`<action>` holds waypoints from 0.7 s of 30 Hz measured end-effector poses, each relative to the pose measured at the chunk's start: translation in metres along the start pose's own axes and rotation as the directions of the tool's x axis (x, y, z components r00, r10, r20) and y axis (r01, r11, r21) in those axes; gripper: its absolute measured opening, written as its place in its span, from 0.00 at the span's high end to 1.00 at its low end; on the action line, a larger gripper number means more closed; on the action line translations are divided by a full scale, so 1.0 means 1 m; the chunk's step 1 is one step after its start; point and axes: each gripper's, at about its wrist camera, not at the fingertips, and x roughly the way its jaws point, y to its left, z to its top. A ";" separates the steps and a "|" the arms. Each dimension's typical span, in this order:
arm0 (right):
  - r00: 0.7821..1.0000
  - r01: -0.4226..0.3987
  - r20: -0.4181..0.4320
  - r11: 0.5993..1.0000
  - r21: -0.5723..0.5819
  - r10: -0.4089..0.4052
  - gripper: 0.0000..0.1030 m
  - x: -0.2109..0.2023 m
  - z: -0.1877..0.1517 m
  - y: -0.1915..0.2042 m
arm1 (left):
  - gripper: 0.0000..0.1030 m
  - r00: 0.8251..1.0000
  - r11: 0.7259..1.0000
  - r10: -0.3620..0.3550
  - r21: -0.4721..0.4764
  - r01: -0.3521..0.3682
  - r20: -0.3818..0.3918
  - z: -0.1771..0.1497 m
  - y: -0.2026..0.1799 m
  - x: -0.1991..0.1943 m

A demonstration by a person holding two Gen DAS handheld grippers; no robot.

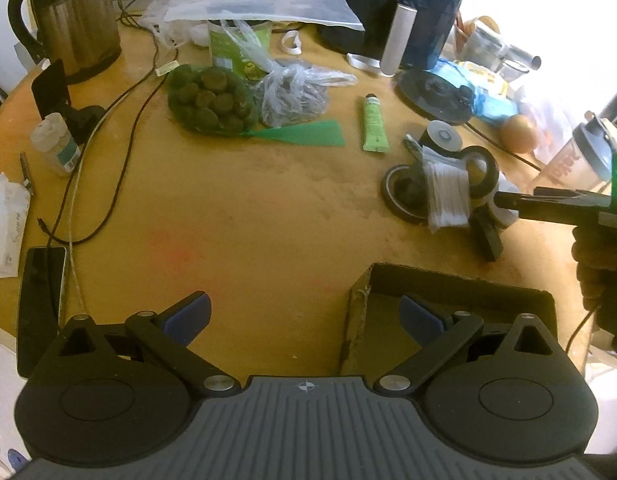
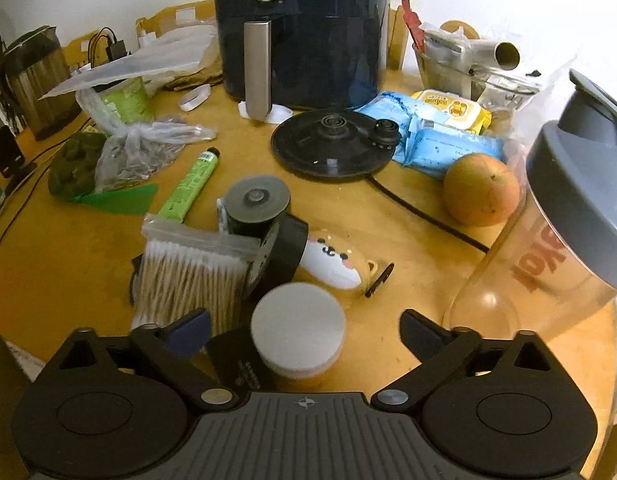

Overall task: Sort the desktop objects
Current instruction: 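Grasp the white round jar with the right tool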

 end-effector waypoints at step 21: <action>0.999 0.007 -0.034 1.000 0.005 -0.007 0.45 0.018 -0.004 0.005 | 0.01 1.000 0.997 -0.007 -0.079 0.006 -0.012 0.005 0.000 0.005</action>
